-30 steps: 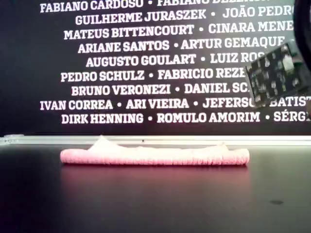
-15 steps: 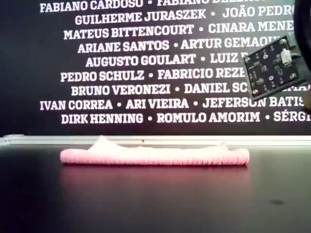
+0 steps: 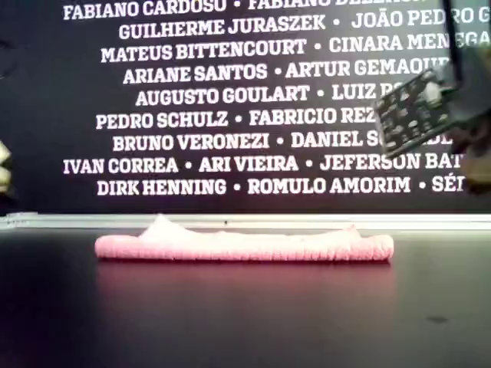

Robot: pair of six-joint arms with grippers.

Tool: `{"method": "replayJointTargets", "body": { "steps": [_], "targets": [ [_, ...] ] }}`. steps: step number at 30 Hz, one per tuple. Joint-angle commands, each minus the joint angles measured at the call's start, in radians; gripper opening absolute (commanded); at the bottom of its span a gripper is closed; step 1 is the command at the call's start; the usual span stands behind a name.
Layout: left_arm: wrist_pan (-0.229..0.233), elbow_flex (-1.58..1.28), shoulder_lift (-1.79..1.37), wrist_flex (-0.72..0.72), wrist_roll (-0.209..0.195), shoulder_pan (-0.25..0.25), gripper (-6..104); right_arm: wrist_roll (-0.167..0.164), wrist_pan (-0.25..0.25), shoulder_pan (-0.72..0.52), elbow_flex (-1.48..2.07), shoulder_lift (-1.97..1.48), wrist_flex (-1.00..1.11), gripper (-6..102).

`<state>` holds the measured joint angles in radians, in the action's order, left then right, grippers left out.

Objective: Fold a cloth

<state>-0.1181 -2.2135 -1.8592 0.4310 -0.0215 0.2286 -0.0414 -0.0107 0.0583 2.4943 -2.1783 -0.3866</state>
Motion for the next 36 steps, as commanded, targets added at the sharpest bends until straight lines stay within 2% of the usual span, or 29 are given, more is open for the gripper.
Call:
{"method": "replayJointTargets", "body": {
  "steps": [1, 4, 6, 10, 12, 18, 26, 36],
  "targets": [
    [0.005, 0.143, 0.066, -0.028, 0.005, 0.057, 94, 0.006, -0.051, 0.005, -0.296, 0.356, 0.052, 74],
    [0.006, 0.245, 0.198, -0.029, 0.003, 0.06, 94, 0.006, -0.101, 0.005, -0.471, 0.575, 0.052, 78],
    [0.006, 0.321, 0.285, -0.029, 0.003, 0.06, 95, 0.008, -0.117, 0.005, -0.572, 0.683, 0.052, 79],
    [0.006, 0.463, 0.417, -0.029, 0.003, 0.06, 95, 0.008, -0.117, 0.015, -0.727, 0.824, 0.052, 79],
    [0.006, 0.529, 0.469, -0.029, 0.003, 0.06, 95, 0.008, -0.101, 0.04, -0.776, 0.865, 0.052, 79],
    [0.006, 0.68, 0.618, -0.029, 0.003, 0.061, 95, 0.008, -0.098, 0.13, -0.945, 0.98, 0.052, 79],
    [0.006, 0.818, 0.747, -0.029, 0.003, 0.063, 94, 0.008, -0.098, 0.121, -1.154, 1.186, 0.052, 79],
    [0.006, 0.948, 0.879, -0.029, 0.005, 0.064, 94, 0.006, -0.098, 0.118, -1.279, 1.273, 0.051, 77]
  ]
}}
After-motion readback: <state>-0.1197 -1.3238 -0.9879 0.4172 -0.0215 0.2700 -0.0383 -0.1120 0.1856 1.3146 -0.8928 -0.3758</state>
